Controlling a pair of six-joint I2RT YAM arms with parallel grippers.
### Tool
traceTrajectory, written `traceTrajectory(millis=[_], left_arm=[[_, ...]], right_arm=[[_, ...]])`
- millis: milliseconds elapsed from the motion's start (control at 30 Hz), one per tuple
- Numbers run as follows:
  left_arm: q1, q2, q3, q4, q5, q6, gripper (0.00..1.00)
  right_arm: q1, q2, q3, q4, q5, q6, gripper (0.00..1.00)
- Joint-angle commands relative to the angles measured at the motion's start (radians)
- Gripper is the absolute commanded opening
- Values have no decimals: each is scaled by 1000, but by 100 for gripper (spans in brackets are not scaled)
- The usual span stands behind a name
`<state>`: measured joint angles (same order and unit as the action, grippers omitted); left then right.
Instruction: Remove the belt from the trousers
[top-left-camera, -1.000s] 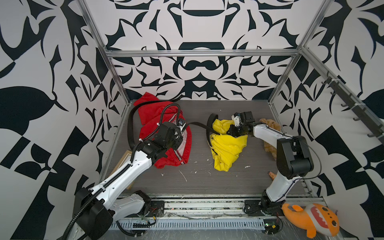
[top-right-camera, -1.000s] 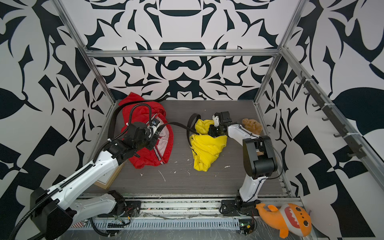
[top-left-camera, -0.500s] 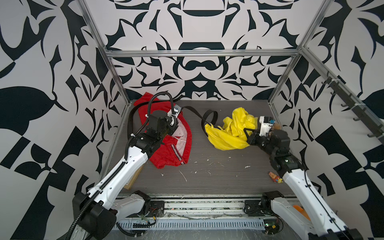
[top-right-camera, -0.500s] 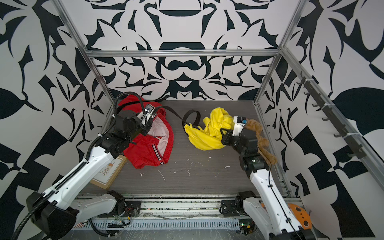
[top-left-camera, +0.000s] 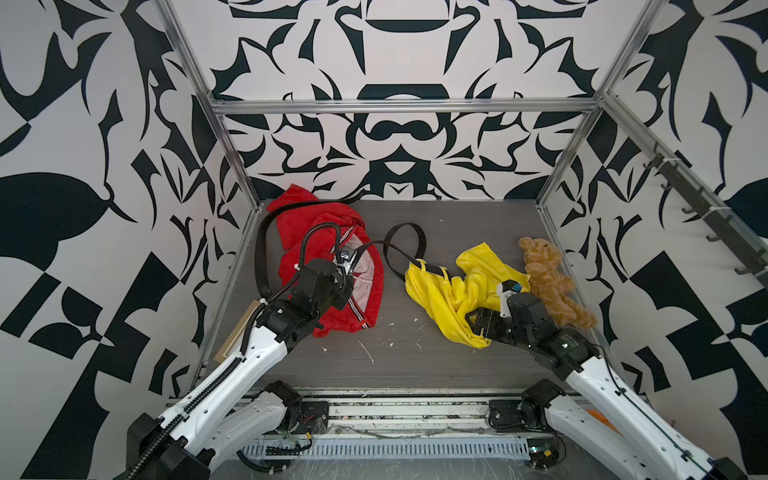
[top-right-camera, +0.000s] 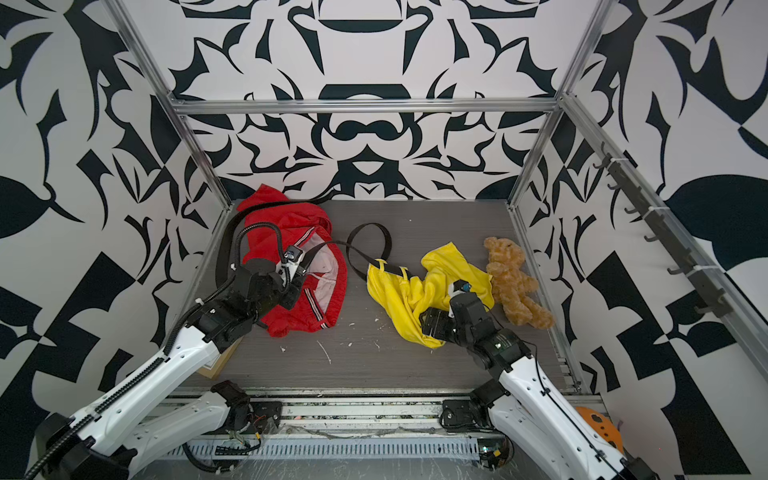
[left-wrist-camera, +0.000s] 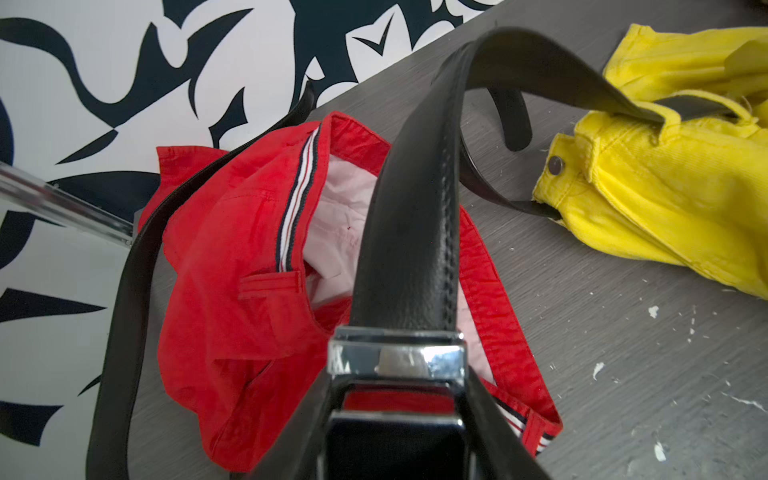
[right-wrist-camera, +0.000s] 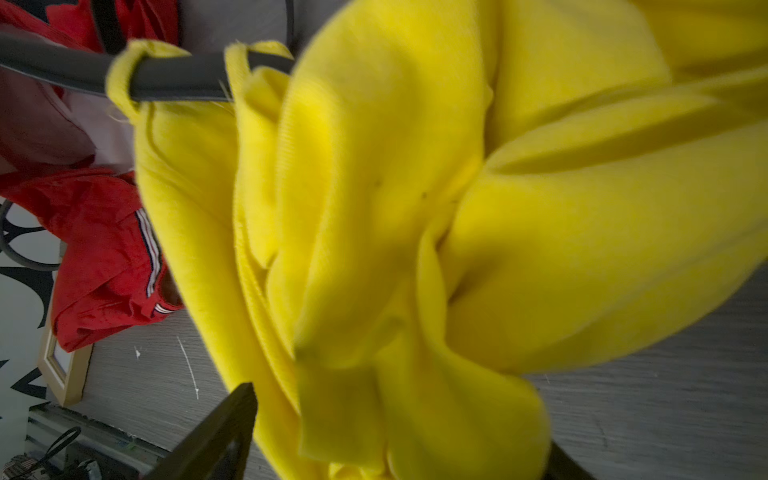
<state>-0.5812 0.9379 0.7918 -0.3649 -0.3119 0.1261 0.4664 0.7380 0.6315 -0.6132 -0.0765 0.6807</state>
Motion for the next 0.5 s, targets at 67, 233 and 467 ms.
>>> traceTrajectory(millis=[67,233,467], left_arm=[[-3,-45,-13,-129,-103,-145,0],[-19,-78,-27,-133,-59,-157,0],[-31,-73,-28,-154,-70,-161,0]], right_arm=[[50,43,145,-131,80,-72,97],[59,170,268,-89,145,-211,99],[59,483,372,-16,205,-379,99]])
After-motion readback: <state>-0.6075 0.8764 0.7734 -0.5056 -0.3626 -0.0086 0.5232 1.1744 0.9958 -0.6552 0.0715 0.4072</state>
